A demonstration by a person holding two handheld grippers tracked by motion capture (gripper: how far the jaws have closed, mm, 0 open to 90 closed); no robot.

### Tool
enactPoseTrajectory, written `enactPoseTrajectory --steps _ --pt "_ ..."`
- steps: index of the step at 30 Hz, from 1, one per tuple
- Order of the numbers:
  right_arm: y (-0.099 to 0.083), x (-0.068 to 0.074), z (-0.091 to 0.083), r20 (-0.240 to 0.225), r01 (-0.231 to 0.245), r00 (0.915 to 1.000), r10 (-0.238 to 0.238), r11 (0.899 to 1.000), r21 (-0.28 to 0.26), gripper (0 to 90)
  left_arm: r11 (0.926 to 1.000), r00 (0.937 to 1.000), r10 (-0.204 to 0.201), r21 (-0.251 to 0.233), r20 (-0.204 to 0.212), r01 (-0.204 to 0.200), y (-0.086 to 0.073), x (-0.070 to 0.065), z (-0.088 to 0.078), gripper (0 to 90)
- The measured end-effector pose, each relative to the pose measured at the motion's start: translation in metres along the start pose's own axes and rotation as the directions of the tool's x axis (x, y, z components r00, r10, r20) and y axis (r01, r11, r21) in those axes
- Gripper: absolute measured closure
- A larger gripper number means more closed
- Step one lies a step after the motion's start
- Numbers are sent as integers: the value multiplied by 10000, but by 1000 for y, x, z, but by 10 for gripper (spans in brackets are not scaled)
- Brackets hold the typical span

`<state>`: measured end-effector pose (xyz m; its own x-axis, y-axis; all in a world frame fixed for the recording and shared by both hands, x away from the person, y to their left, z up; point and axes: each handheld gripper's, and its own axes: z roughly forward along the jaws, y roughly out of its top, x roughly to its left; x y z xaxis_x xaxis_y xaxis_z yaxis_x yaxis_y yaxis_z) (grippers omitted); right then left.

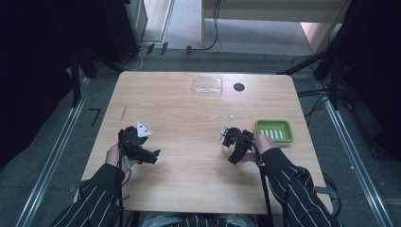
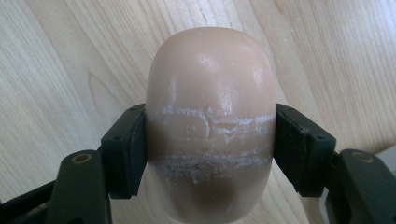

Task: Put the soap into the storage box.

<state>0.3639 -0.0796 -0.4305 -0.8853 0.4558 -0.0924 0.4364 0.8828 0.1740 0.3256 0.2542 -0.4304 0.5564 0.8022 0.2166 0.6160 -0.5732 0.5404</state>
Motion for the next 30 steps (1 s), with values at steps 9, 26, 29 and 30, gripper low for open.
enactPoseTrajectory --steps 9,26,29,30 --pt "-4 -2 -1 59 -90 9999 90 9999 86 336 10000 10000 -7 -11 9 7 0 0 0 0" --pt "-11 -9 -8 60 -272 9996 271 9996 43 336 10000 10000 25 1 15 -25 0 0 0 0" --pt "-12 -11 -10 107 -253 9996 252 9997 48 336 10000 10000 20 -5 22 -20 0 0 0 0" --pt "-13 -11 -10 99 -223 9997 222 9998 17 336 10000 10000 21 11 9 -21 0 0 0 0"
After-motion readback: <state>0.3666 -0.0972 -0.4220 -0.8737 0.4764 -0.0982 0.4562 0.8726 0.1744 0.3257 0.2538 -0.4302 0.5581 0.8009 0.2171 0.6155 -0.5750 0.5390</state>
